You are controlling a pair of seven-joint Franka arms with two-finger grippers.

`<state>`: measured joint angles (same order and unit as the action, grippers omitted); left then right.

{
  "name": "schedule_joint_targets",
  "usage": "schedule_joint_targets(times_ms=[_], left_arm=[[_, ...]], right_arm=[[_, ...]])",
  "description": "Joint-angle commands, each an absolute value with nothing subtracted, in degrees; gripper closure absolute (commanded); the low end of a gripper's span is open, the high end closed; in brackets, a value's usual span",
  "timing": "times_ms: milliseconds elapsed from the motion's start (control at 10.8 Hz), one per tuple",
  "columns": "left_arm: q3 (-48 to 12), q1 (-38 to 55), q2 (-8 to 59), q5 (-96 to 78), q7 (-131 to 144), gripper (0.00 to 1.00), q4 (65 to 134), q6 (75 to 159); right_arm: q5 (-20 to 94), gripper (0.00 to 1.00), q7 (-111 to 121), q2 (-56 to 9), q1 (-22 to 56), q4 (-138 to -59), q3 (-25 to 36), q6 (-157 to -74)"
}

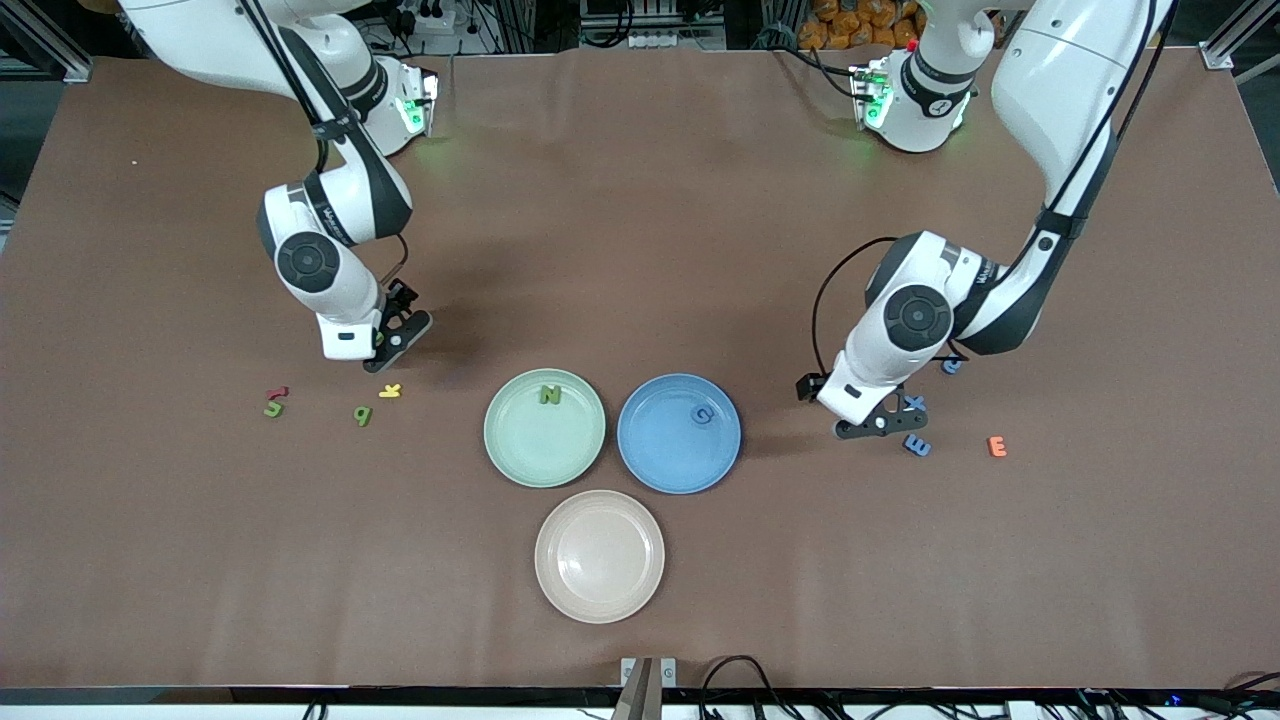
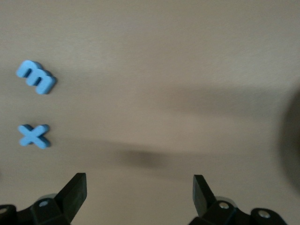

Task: Sort letters by color into matching plates
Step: 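Release letters onto plates and return both grippers to the letter clusters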

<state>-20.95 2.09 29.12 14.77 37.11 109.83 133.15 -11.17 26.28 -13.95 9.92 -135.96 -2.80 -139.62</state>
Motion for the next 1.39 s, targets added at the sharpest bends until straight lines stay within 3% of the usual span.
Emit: schedule_joint_targets(times_ms=[0, 555, 1018, 1296], left_arm=[[-21.71, -2.89, 24.18, 16.26, 28.42, 0.00, 117.23, 136.66], [-21.80, -8.25, 22.07, 16.43, 9.53, 0.00, 121.63, 137.90], [-21.71, -13.70, 17.49, 16.70, -3.84, 0.00, 130.68, 144.49], [-21.53, -16.17, 18.45, 16.79, -15.87, 0.00, 131.22, 144.58]], right_arm=[[-12.66, 0.00, 30.14, -10.20, 5.81, -141.41, -3.52, -145.00], [-16.34, 0.00, 30.67, -10.11, 3.52, -145.89, -3.52, -151.78], [-19.51, 0.00, 30.67, -11.51, 1.59, -147.22, -3.52, -157.22], [-20.30, 0.00, 30.59, -13.53, 1.23, -147.13, -3.60, -159.77]])
